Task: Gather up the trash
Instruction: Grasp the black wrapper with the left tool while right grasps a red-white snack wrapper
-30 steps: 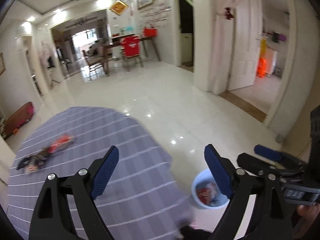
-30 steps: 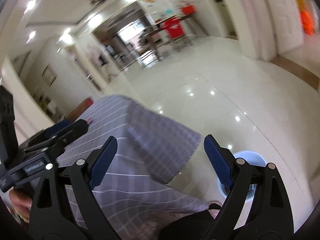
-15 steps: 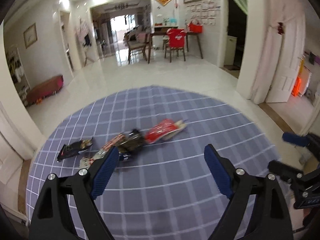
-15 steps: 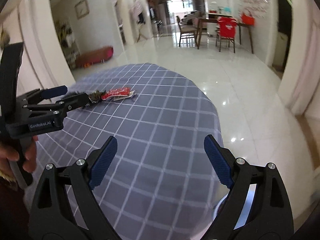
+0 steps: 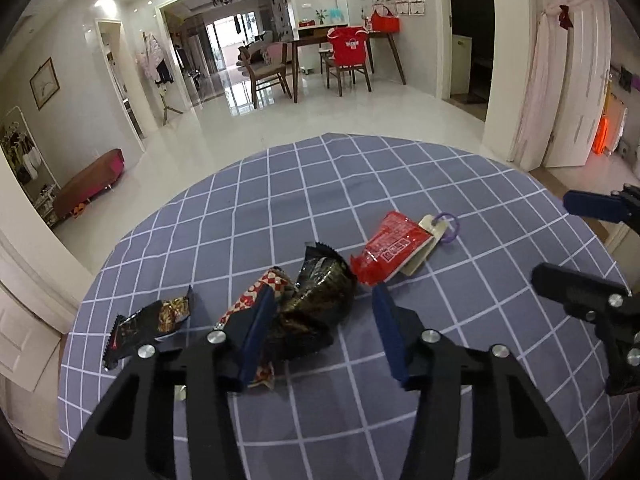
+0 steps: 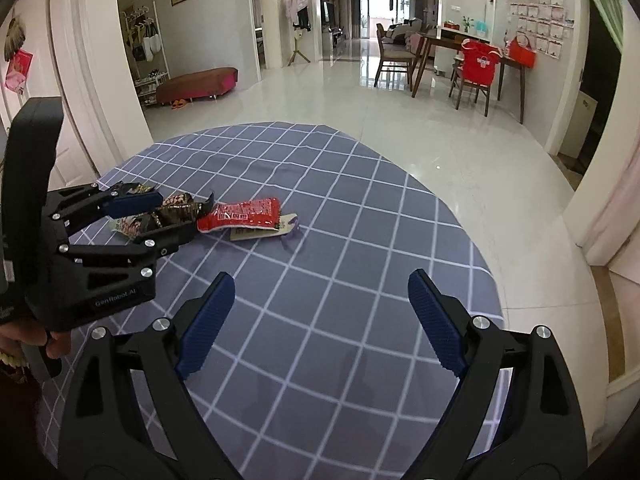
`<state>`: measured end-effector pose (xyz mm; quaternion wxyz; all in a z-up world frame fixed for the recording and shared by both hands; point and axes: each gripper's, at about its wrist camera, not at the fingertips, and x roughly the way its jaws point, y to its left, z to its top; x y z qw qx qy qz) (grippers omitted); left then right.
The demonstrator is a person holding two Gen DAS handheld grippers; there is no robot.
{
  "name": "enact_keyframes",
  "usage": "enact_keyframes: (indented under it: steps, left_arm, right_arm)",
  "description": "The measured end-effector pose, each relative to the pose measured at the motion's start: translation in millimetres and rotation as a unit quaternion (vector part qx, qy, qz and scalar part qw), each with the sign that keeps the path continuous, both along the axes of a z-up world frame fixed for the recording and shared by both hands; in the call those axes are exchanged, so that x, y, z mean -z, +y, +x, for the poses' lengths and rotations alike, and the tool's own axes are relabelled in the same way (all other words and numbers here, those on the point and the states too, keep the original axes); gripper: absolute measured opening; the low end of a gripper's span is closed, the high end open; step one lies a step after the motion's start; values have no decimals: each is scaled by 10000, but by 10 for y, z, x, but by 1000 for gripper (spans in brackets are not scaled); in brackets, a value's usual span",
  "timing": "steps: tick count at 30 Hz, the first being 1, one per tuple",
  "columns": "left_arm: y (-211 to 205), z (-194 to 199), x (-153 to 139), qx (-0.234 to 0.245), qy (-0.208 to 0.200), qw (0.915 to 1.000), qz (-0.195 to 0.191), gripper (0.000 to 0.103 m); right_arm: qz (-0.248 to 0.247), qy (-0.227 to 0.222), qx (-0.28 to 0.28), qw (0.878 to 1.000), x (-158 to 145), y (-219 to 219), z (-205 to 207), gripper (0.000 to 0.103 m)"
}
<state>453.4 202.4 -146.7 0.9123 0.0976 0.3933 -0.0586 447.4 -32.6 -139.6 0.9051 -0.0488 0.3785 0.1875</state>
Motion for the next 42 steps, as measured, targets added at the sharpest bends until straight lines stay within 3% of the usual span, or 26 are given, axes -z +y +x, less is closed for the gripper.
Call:
enact_keyframes:
  steps: [2,3,4,9,16,25,29,36,41,42]
  left_arm:
    - [-4,4,7,35,-6,10000,74,41]
    - [-4,0,5,40,-22,9999,143,29]
    - [0,-11,6,35,-24,9999,153,24]
    - [150,-62,-17,48,1,9997,-234,10]
    - [395,-235,-85,-126,-69,9963,-853,6]
    - [991,-638,-340,-869,-615,9829,-1504,6]
    - [1198,-788,-344,-1184,-778,9795,-1432,6]
    - [1455,-856,-232,-1506,-716,9758,-1413,6]
    - [1486,-878,-203,-1486,-651,9759,-1462,6]
    - [1483,-883,-198,-1478,-636,9757,-1484,6]
  right_arm:
    - [27,32,-4,10000,19,45,40,87]
    - [48,52,-8,10000,30,77,66,87]
    - [85,78,-8,9999,48,125,100,87]
    - [261,201,6,9995,80,202,138,87]
    - [494,377,-37,9981,99,340,150,87]
    - [746,561,-416,9948,60,722,102,87]
    - [759,663,-683,9926,79,987,91,87]
    - [80,632,-1204,9907,223,1595,79,86]
    - [-429,483,-1458,9872,307,1937,90,67]
    - [-562,484,-1498,9859,334,1982,92,58]
